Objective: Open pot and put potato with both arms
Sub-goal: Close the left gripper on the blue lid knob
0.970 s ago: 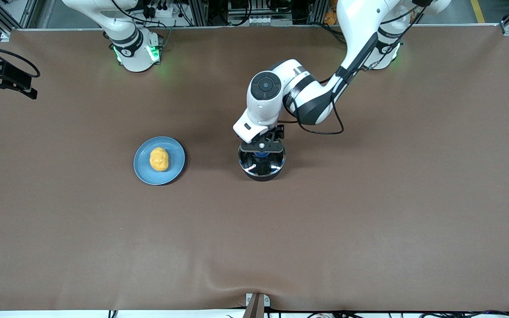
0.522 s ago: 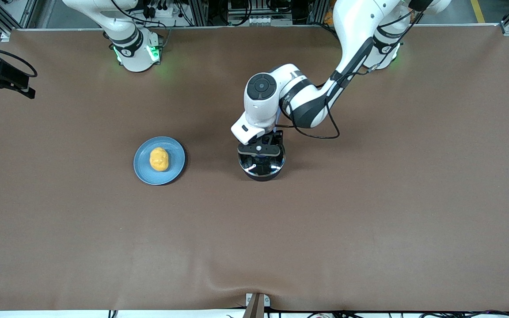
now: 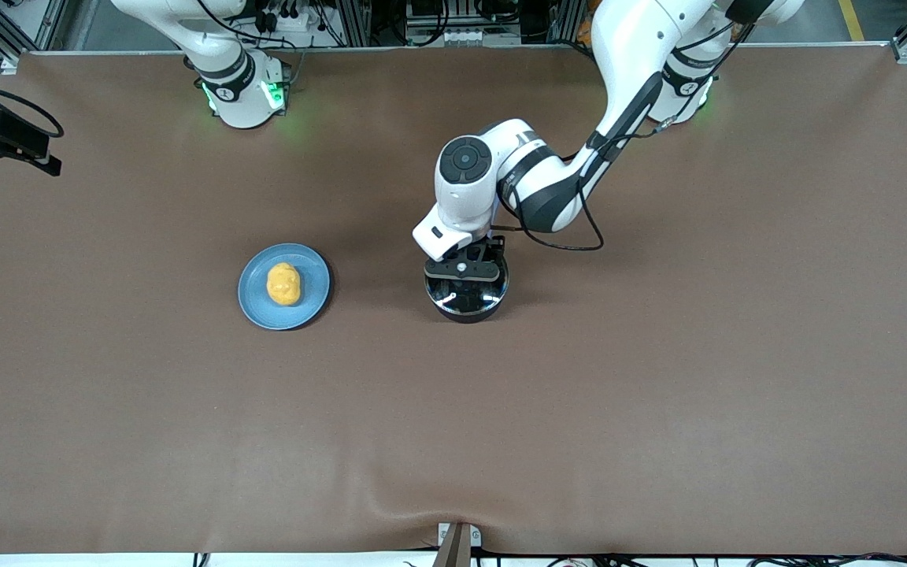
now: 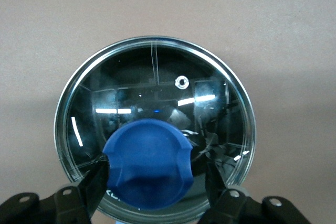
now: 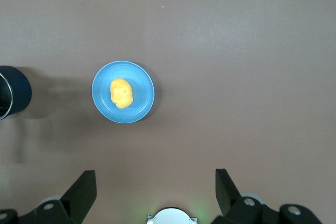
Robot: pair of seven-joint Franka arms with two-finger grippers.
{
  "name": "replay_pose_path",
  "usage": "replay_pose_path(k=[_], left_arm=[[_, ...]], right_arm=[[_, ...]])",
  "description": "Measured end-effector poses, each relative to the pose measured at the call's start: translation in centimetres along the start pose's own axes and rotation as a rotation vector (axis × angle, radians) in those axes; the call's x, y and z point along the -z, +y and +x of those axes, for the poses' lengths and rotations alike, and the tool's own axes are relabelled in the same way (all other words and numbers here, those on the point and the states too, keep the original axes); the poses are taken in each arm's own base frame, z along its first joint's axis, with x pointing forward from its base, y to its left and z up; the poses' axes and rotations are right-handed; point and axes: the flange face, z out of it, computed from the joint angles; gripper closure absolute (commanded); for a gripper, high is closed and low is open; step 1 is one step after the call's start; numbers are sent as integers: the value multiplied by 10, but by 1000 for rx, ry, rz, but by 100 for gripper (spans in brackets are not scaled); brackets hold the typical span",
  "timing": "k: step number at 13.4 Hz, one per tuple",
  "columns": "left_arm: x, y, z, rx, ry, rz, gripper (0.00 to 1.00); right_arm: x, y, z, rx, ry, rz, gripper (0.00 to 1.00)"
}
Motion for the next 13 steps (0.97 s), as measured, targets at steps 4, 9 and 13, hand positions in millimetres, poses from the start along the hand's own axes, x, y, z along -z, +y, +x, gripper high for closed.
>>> replay_pose_path(k=[4, 9, 13], left_arm=[[1, -2, 3, -6, 15, 9, 48], [2, -2, 4, -5, 16, 8, 100], [5, -1, 5, -4, 20, 5, 100]], right_arm=[[0, 1, 0, -1, 0, 2, 0], [0, 0, 0, 0, 0, 7, 0], [0, 2, 0, -3, 0, 9, 0]])
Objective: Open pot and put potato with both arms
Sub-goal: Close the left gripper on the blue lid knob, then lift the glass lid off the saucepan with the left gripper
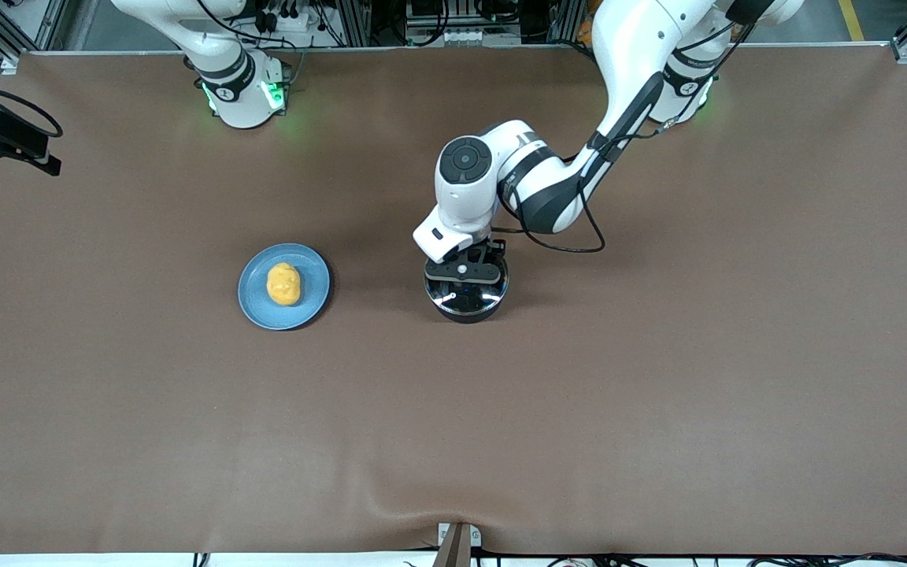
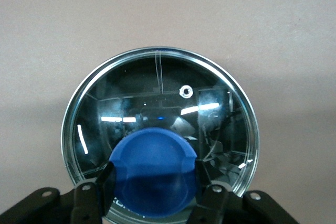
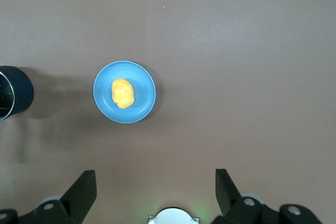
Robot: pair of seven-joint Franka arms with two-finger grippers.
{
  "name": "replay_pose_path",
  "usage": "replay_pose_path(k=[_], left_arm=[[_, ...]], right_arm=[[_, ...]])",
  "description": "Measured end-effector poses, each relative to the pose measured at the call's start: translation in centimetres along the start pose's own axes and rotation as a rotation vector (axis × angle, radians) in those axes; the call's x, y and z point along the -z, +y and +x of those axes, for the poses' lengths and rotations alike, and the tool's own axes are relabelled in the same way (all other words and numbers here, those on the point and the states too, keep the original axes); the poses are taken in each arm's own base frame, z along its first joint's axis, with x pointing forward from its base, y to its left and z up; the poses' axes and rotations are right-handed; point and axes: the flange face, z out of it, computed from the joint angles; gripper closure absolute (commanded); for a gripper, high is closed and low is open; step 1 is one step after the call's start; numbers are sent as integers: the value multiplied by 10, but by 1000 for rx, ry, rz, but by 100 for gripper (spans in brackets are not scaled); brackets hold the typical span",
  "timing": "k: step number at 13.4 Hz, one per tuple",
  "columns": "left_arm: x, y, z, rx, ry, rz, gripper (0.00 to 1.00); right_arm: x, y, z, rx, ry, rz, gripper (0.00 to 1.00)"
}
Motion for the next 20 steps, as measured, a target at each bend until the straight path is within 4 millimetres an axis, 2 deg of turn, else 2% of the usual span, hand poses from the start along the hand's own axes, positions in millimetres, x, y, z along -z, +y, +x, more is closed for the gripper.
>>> replay_pose_path(k=[2, 5, 7, 8, 10, 12, 14, 16, 18, 20], left_arm=[[11, 0, 4, 4, 13, -7, 100], [47, -7, 9, 16, 30, 8, 100], [75, -24, 16, 41, 39, 29, 100], [90, -39, 24, 66, 46, 37, 100], [111, -77, 45, 121, 54, 52, 100], [122, -117, 65, 175, 46, 73, 100], [123, -160, 81, 189, 24, 99, 100], [118, -213, 96, 168, -4, 122, 100], [109, -271, 109, 163, -36, 136, 100], [95, -321, 115, 171, -73, 146, 100]], right_arm=[[0, 2, 0, -4, 1, 7, 0], [0, 3, 0, -5, 2, 11, 0], [1, 4, 0, -8, 5, 12, 0], [1, 4, 0, -8, 5, 12, 0], [0, 4, 1, -8, 4, 12, 0], [1, 4, 1, -8, 11, 12, 0], [4, 4, 4, -8, 40, 10, 0], [0, 4, 10, -8, 46, 10, 0], [-23, 6, 25, -10, 2, 13, 0], [-62, 6, 50, -7, -69, 20, 0]])
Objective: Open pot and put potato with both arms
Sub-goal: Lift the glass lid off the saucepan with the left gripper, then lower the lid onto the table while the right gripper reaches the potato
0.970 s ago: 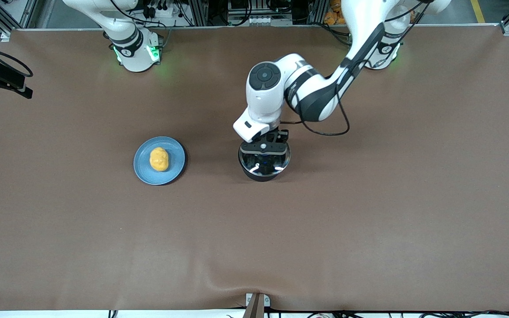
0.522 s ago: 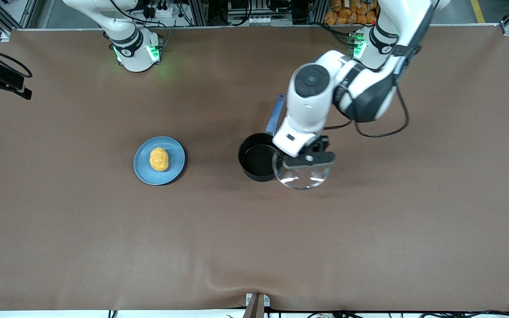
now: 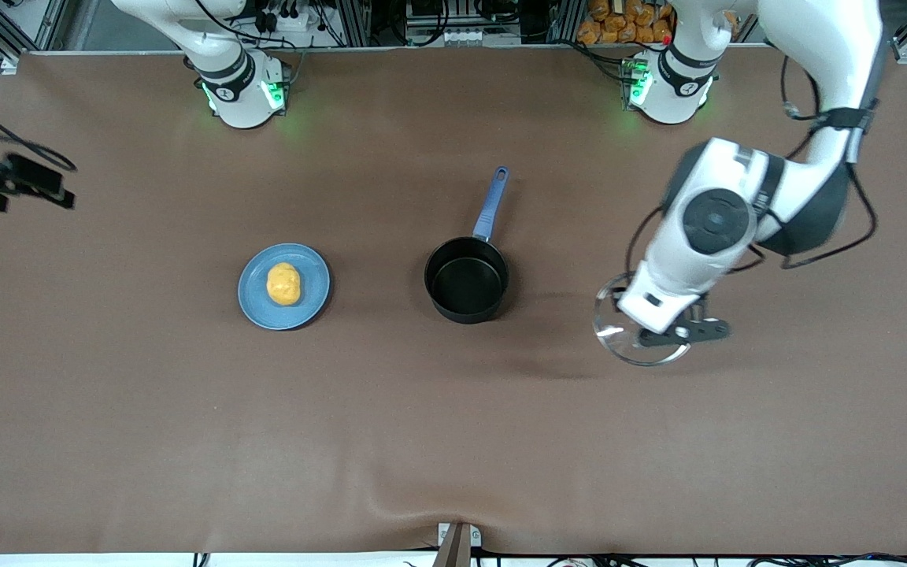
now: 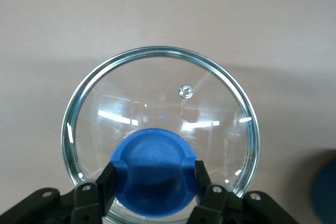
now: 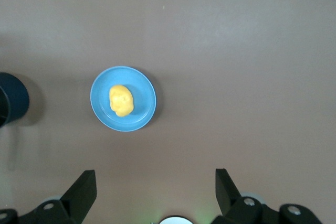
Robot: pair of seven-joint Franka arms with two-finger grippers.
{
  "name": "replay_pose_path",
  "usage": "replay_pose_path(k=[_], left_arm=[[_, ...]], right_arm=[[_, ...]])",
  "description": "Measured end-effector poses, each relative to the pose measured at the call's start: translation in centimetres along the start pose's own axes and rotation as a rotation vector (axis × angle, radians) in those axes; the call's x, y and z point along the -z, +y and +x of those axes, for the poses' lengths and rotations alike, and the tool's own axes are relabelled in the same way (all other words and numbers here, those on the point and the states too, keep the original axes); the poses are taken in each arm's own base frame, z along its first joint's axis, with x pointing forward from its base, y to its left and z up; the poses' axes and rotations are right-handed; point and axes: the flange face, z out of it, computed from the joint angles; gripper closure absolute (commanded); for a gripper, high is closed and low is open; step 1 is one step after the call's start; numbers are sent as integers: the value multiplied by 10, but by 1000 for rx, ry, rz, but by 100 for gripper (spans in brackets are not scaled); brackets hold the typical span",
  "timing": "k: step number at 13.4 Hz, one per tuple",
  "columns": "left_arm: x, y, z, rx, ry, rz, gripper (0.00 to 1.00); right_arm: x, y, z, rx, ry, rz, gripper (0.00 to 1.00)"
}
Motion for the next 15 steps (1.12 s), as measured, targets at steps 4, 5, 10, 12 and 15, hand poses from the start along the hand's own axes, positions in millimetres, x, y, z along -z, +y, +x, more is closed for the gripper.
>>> replay_pose_path(k=[4, 5, 10, 12, 15], left_arm=[[-51, -68, 14, 51, -18, -17, 100], [-68, -83, 14, 48, -9, -31, 100], [-142, -141, -5, 30, 36, -87, 100], [-157, -134, -19, 13, 86, -114, 100], [-171, -146, -27, -5, 89, -119, 100]], right_arm=[[-59, -23, 38, 42, -89, 12, 0], [-68, -36, 44, 65, -96, 9, 0], [-139, -77, 71, 110, -56, 1, 0], [-179, -96, 72, 98, -44, -5, 0], [-244, -124, 65, 115, 11, -14, 0]])
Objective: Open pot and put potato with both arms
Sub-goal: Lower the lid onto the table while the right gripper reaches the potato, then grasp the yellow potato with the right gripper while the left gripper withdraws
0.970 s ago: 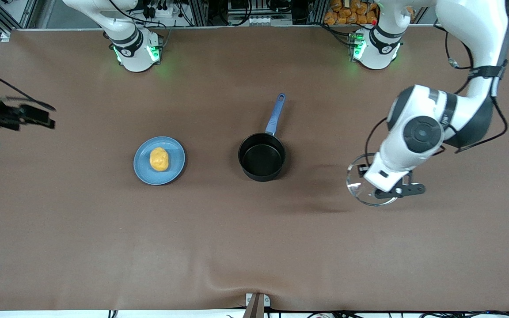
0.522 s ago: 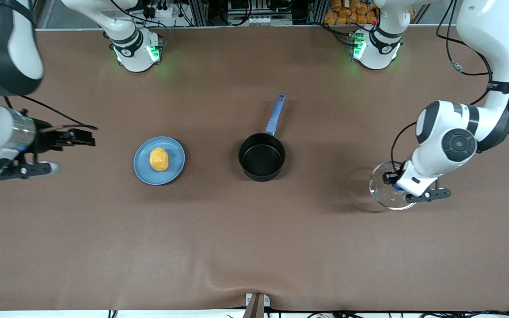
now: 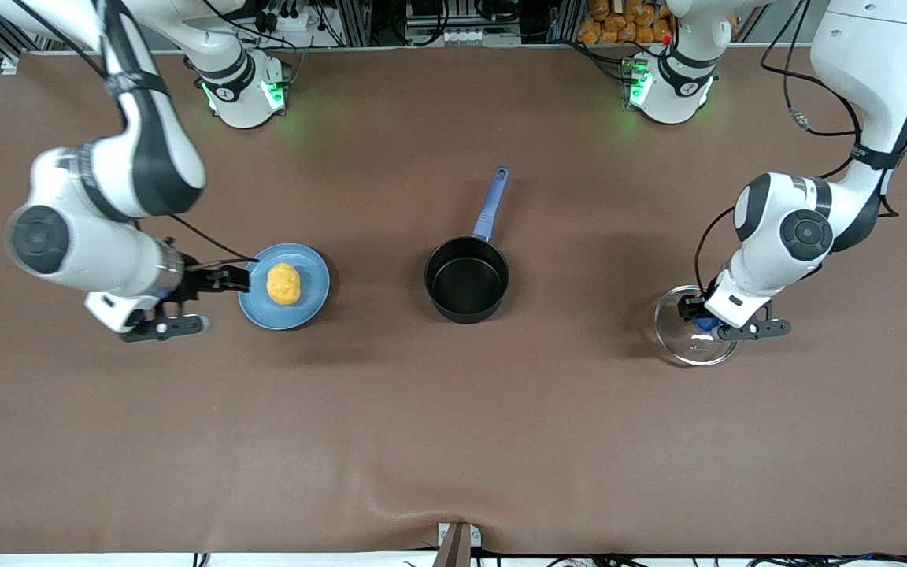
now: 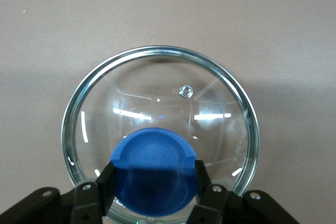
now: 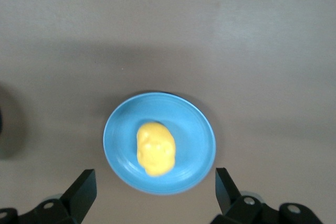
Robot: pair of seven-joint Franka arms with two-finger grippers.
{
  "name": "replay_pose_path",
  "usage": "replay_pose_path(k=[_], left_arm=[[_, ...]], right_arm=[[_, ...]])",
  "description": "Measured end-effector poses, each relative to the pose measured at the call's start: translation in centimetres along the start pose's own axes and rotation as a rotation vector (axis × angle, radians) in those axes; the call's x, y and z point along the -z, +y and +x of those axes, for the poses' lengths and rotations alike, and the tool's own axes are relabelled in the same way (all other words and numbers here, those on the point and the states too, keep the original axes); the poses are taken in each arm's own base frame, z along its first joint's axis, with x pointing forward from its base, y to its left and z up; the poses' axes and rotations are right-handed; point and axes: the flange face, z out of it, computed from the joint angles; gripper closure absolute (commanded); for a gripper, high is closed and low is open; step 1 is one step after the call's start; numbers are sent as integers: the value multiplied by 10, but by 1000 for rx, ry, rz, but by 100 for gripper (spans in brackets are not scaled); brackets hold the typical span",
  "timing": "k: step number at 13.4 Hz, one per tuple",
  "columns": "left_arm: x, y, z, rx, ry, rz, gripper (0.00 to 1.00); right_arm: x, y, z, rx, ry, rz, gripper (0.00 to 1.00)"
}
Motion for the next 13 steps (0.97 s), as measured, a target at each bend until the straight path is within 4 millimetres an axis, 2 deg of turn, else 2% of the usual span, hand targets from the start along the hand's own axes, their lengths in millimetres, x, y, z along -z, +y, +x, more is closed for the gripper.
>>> replay_pose_path(k=[2, 3, 4, 5, 7, 9, 11, 13], left_arm=[[-7, -13, -3, 3, -8, -1, 100], [-11, -15, -4, 6, -14, -3, 86], [-15, -15, -5, 6, -18, -5, 48], [-18, -14, -5, 5, -22, -8, 0], [-21, -13, -4, 4, -18, -13, 0], [-10, -14, 8, 10, 13, -15, 0], [13, -20, 28, 23, 31, -3, 0], [52, -28, 52, 41, 20, 28, 0]], right_arm=[[-47, -6, -11, 10, 34, -7, 0], [-67, -6, -18, 12, 43, -10, 0], [-82, -5, -25, 11, 50, -13, 0], [-93, -4, -30, 10, 54, -15, 0], [-108, -4, -38, 13, 49, -18, 0], [-119, -9, -42, 22, 44, -20, 0], [-134, -16, -47, 37, 57, -24, 0], [-148, -20, -51, 45, 58, -27, 0]])
